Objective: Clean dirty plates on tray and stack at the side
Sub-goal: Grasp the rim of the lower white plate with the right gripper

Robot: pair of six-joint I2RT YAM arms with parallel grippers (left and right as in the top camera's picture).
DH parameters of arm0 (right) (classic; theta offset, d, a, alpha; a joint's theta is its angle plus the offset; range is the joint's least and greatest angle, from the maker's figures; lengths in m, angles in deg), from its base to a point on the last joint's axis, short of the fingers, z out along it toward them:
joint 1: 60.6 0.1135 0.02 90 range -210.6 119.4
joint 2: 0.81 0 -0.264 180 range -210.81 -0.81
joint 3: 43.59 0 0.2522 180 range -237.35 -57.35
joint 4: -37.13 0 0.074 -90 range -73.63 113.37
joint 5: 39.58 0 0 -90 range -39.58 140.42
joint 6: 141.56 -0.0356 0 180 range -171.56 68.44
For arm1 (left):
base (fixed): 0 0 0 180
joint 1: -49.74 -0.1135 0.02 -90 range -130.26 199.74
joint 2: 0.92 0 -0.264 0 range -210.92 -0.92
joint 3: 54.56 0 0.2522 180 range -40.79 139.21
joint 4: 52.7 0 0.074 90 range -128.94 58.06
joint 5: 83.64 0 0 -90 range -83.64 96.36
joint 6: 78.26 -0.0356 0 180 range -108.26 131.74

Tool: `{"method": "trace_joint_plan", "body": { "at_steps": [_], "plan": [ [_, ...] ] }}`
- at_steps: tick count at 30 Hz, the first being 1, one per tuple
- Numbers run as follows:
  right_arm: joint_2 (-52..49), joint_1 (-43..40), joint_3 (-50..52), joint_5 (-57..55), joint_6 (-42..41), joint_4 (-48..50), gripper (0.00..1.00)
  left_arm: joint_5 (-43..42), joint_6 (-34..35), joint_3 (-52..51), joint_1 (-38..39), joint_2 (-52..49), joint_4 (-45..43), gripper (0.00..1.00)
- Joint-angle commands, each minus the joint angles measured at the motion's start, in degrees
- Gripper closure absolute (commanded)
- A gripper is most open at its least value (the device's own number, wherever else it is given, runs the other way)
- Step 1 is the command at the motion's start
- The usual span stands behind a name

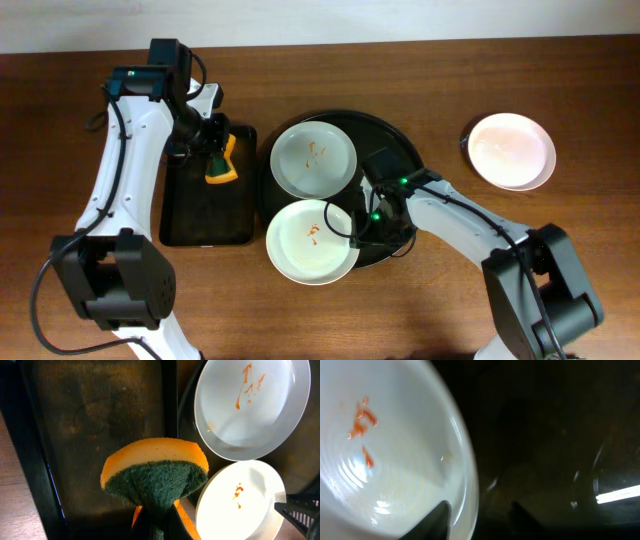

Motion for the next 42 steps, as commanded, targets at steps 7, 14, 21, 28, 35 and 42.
{"method": "trace_joint_plan", "body": {
  "at_steps": [7,14,21,28,35,42],
  "plan": [
    [-1.57,0.20,1.18,1.14,-9.07,2.75,0.96,0.17,0.59,1.07,-0.28,2.08,0.04,1.00],
    [3.91,-7.08,-6.71,-5.05,3.26,0.31,0.96,-3.52,0.57,1.07,1.55,2.08,-1.05,1.00],
    [3.91,-8.48,-10.71,-12.90,10.69,-8.57,0.96,-3.50,0.57,1.07,6.21,2.08,-2.38,1.00],
    [5.18,-8.50,-10.73,-13.11,12.22,-13.81,0.96,-3.43,0.57,1.07,6.21,2.08,-2.82,1.00],
    [5.18,-17.14,-10.71,-20.39,12.11,-14.25,0.96,-3.32,0.57,1.07,6.21,2.08,-2.99,1.00],
    [5.14,-20.83,-10.71,-20.65,12.17,-11.76,0.54,-3.32,0.57,1.07,6.21,2.08,-2.97,1.00]
  ]
}}
